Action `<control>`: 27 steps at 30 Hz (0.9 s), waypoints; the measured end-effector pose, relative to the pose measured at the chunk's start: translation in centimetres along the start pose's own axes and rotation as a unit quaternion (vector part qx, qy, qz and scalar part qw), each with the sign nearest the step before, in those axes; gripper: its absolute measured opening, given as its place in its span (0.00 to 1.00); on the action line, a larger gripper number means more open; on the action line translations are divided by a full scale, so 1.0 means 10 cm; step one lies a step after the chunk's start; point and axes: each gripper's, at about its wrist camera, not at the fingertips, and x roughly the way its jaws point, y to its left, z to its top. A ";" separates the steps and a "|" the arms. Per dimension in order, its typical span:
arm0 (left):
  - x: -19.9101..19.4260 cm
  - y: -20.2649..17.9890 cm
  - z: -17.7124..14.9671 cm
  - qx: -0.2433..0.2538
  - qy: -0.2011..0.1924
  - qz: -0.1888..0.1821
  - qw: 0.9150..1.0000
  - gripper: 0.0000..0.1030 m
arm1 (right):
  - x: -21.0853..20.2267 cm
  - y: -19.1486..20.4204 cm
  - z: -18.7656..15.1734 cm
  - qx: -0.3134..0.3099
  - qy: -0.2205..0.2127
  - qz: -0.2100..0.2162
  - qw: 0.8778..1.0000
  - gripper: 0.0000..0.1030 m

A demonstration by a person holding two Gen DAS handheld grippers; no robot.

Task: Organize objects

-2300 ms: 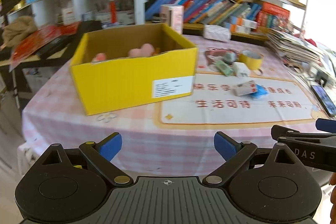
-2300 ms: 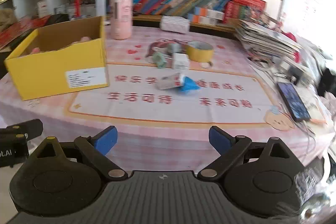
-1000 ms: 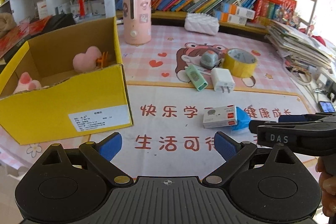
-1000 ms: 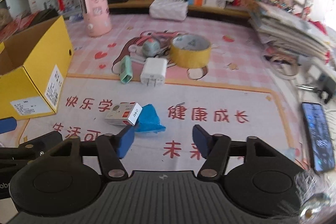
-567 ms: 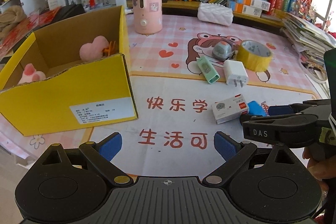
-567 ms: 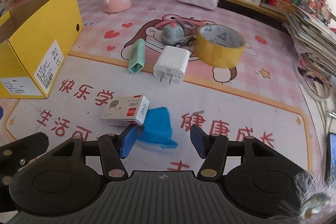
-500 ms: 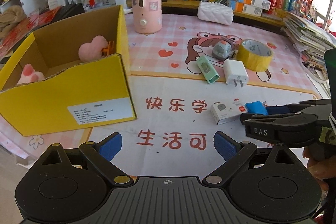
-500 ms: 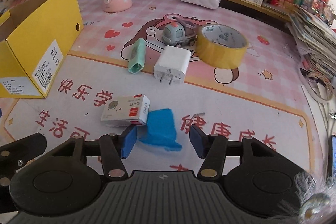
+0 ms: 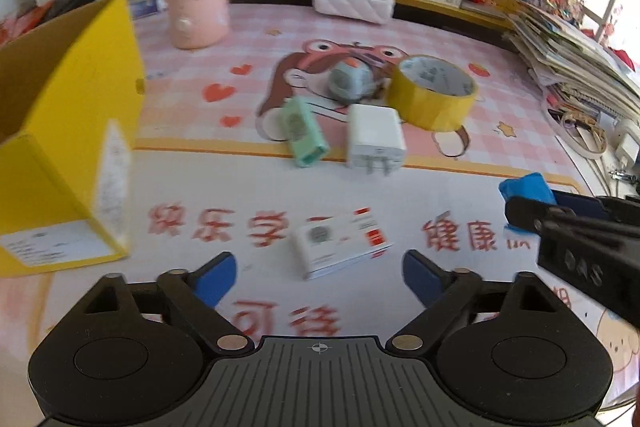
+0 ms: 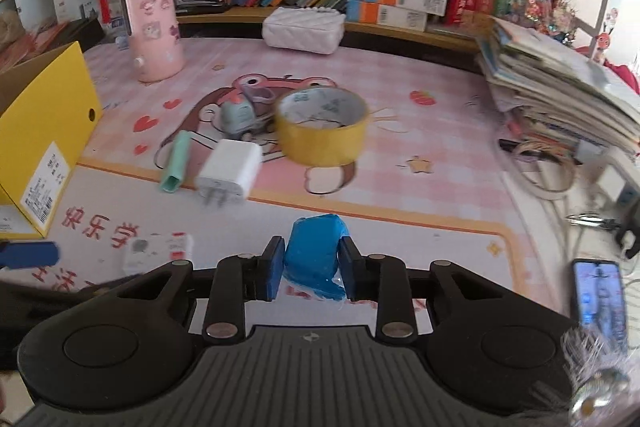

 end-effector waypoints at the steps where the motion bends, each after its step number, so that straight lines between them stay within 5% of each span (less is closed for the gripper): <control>1: 0.04 -0.05 0.01 0.005 0.001 0.003 1.000 0.84 | -0.02 -0.03 -0.01 -0.004 0.000 -0.002 1.000 0.27; 11: 0.24 -0.20 0.08 0.010 -0.001 0.032 0.999 0.56 | -0.07 -0.13 -0.07 -0.017 0.000 0.004 1.000 0.27; 27: -0.18 0.08 0.04 0.006 -0.032 0.001 0.999 0.55 | -0.09 0.08 -0.06 -0.012 0.005 0.032 0.999 0.27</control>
